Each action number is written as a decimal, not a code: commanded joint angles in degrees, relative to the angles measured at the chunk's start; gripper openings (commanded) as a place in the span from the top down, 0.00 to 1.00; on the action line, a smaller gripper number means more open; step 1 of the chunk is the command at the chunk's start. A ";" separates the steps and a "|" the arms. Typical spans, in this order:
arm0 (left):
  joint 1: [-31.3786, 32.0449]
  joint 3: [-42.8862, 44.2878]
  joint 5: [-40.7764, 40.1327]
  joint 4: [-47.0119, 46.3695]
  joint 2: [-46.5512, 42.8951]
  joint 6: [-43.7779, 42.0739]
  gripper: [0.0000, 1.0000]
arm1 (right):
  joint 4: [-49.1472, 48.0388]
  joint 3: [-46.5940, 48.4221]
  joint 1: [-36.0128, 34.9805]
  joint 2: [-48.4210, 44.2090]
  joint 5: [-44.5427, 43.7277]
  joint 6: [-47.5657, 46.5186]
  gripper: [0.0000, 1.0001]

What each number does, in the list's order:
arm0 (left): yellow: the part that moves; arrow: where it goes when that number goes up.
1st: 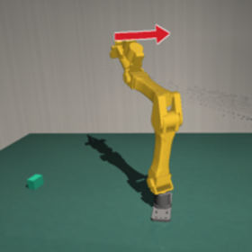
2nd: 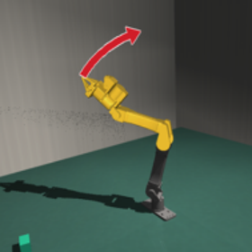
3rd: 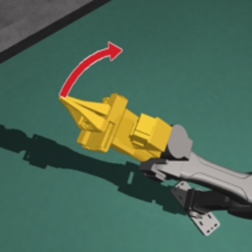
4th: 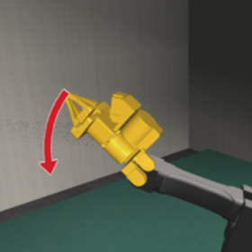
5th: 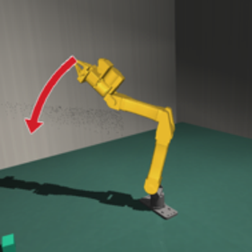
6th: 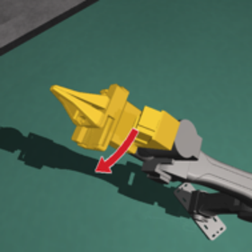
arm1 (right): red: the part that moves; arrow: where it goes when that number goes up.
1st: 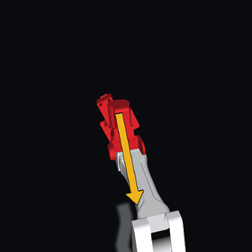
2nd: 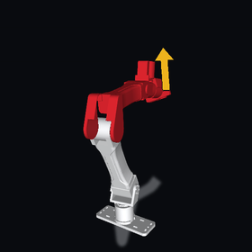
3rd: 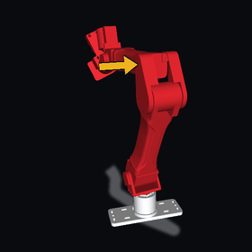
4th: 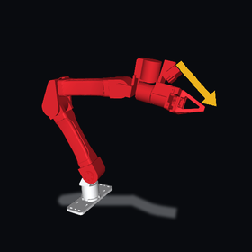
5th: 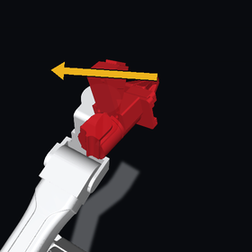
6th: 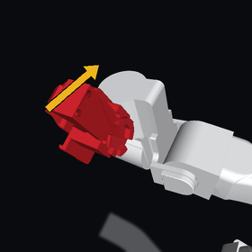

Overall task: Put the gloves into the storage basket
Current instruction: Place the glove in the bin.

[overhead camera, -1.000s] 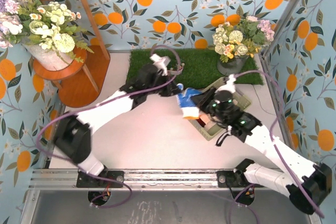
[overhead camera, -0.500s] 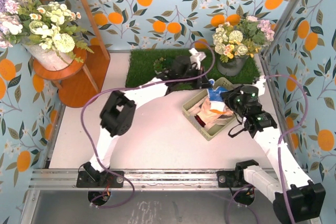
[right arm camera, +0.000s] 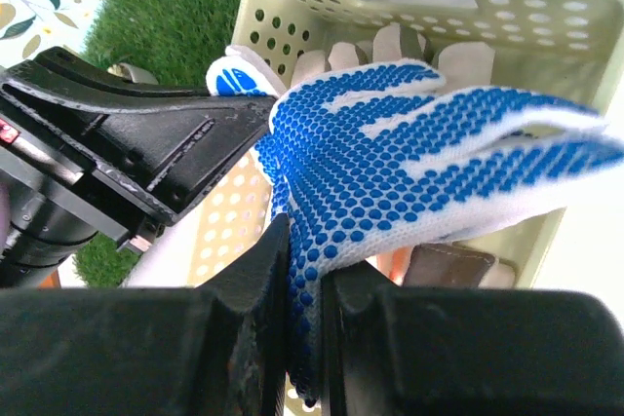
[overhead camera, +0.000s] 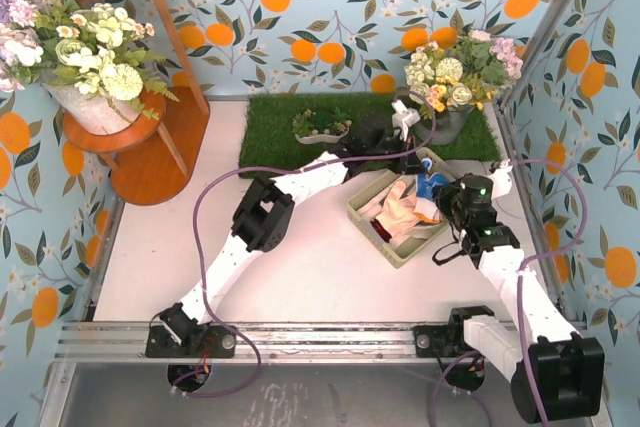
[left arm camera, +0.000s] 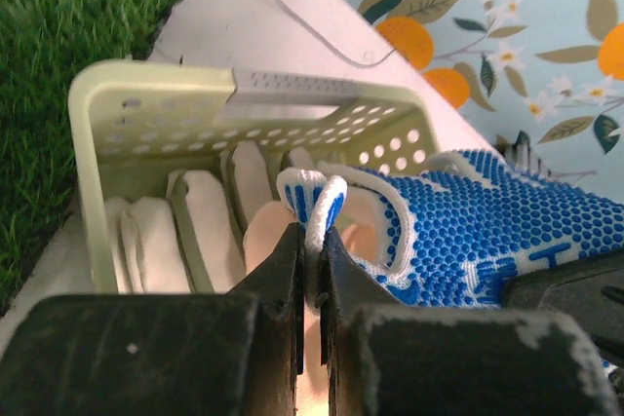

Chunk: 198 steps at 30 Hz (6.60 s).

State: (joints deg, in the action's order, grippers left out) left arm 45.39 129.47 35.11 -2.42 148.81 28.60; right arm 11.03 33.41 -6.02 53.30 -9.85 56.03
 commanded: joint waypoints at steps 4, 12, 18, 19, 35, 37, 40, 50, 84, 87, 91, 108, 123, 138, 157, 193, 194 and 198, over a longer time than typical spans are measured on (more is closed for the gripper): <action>-2.85 2.64 -11.83 6.83 -1.15 -9.12 1.00 | -3.22 -0.55 -1.41 1.77 5.53 4.26 1.00; -3.15 4.31 -15.12 17.14 -2.60 -13.15 1.00 | -5.02 -0.66 -10.44 9.14 5.55 8.85 1.00; -3.24 4.10 -15.62 19.96 -4.21 -14.93 1.00 | -9.98 -2.32 -14.61 13.35 5.54 13.95 1.00; -3.28 4.33 -15.65 20.36 -4.20 -15.21 1.00 | -10.78 -2.45 -14.70 13.74 5.81 14.73 1.00; -3.46 10.28 -17.27 26.31 -3.88 -18.92 1.00 | -22.81 -8.73 -14.72 9.37 7.59 31.04 1.00; -3.46 10.19 -17.29 26.16 -4.36 -18.93 1.00 | -23.53 -8.89 -14.73 8.88 7.78 32.17 1.00; -3.54 10.69 -17.72 26.38 -4.52 -19.40 1.00 | -24.88 -9.57 -14.72 8.73 8.00 34.00 1.00; -3.61 12.84 -18.72 28.93 -3.96 -20.41 1.00 | -34.36 -10.61 -16.05 16.39 11.93 38.68 1.00; -3.55 6.56 -13.84 24.44 -3.64 -19.75 1.00 | -6.97 -7.18 -20.87 8.83 0.26 26.23 0.51; -3.55 6.60 -12.30 23.67 -2.93 -19.23 1.00 | -4.54 -4.96 -21.86 10.70 -0.47 22.96 0.44; -3.55 5.62 -12.05 23.68 -3.22 -19.40 1.00 | -3.80 -1.52 -24.64 13.08 -2.95 17.53 0.40; -3.28 4.36 -4.80 20.51 -3.88 -15.58 1.00 | 15.50 17.53 -40.73 27.46 -32.23 6.07 0.31; -3.26 0.53 -3.60 18.06 -5.29 -13.27 1.00 | 11.11 18.34 -39.33 27.88 -35.71 -1.21 0.25; -2.91 -0.24 -4.51 18.39 -6.37 -13.54 1.00 | 3.66 18.43 -36.61 35.38 -33.20 -0.71 0.25; -2.49 0.53 -4.02 17.31 -8.01 -12.97 0.95 | -1.65 7.20 -31.14 23.43 -21.79 12.69 0.86; -3.53 -45.22 -27.42 3.40 -48.05 -13.97 0.06 | -24.35 -9.64 -26.80 13.76 -8.12 32.33 1.00; -3.73 -46.63 -28.01 3.49 -49.26 -13.93 0.06 | -23.57 -9.49 -26.72 14.22 -7.42 32.44 1.00; -4.52 -50.02 -29.94 4.54 -52.69 -14.00 0.05 | -23.06 -9.01 -26.58 16.31 -4.66 33.04 1.00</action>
State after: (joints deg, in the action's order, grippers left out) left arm 41.85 80.68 8.67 6.85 101.78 13.80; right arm -11.57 23.03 -32.97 68.16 -17.08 87.92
